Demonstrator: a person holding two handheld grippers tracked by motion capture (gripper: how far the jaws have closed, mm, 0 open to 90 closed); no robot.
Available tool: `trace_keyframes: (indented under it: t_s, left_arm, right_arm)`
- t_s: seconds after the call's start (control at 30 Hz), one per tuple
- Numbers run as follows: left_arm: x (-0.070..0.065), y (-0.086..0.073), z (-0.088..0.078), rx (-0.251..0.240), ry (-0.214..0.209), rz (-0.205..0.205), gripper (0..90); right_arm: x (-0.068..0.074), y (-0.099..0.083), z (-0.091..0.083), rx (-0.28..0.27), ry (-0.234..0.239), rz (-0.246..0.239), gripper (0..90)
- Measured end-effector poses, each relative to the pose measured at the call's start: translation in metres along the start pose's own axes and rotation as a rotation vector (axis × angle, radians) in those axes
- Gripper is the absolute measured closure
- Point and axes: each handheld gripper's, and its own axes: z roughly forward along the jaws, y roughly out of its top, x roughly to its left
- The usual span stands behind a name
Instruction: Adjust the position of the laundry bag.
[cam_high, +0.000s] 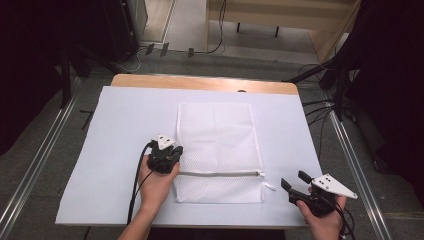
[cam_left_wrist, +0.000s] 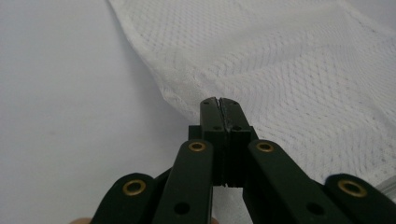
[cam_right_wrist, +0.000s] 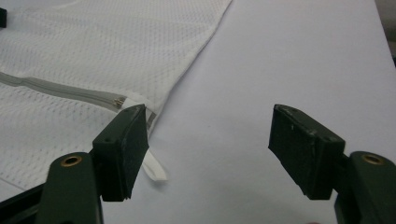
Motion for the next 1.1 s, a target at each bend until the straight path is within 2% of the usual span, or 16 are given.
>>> trace_keyframes:
  t_s: [0.17, 0.23, 0.33, 0.5, 0.53, 0.63, 0.73, 0.83, 0.87, 1.0, 1.1]
  left_arm:
    - [0.018, -0.008, -0.016, -0.005, 0.015, -0.010, 90.0]
    - [0.020, -0.009, -0.018, -0.010, 0.015, -0.014, 90.0]
    - [0.031, -0.013, -0.025, -0.007, 0.020, -0.025, 90.0]
    - [0.045, -0.014, -0.024, -0.023, 0.030, -0.045, 90.0]
    - [0.046, -0.014, -0.024, -0.030, 0.032, -0.049, 85.5]
    - [0.042, -0.020, -0.029, -0.049, 0.027, -0.033, 58.1]
    - [0.038, -0.028, -0.034, -0.072, 0.009, -0.034, 46.3]
    - [0.034, -0.039, -0.037, -0.082, -0.009, -0.043, 42.5]
    - [0.032, -0.041, -0.040, -0.081, -0.013, -0.034, 40.3]
    - [0.028, -0.040, -0.046, -0.097, -0.024, -0.030, 36.0]
    - [0.026, -0.039, -0.048, -0.099, -0.034, -0.018, 33.7]
  right_arm:
    - [0.005, 0.000, 0.002, 0.004, 0.012, -0.020, 28.9]
    - [0.006, 0.000, 0.002, 0.005, 0.013, -0.020, 28.8]
    - [0.008, -0.001, 0.003, 0.007, 0.017, -0.027, 28.8]
    - [0.011, -0.001, 0.004, 0.009, 0.028, -0.028, 28.8]
    - [0.011, -0.002, 0.005, 0.011, 0.032, -0.032, 28.8]
    - [0.014, -0.002, 0.005, 0.013, 0.049, -0.028, 28.7]
    - [0.015, -0.001, 0.005, 0.006, 0.061, -0.016, 26.4]
    - [0.019, 0.000, 0.006, 0.011, 0.063, 0.003, 22.9]
    - [0.022, 0.003, 0.007, 0.020, 0.066, 0.010, 21.6]
    - [0.027, 0.007, 0.007, 0.017, 0.070, 0.021, 19.1]
    - [0.031, 0.009, 0.007, 0.007, 0.097, 0.041, 17.5]
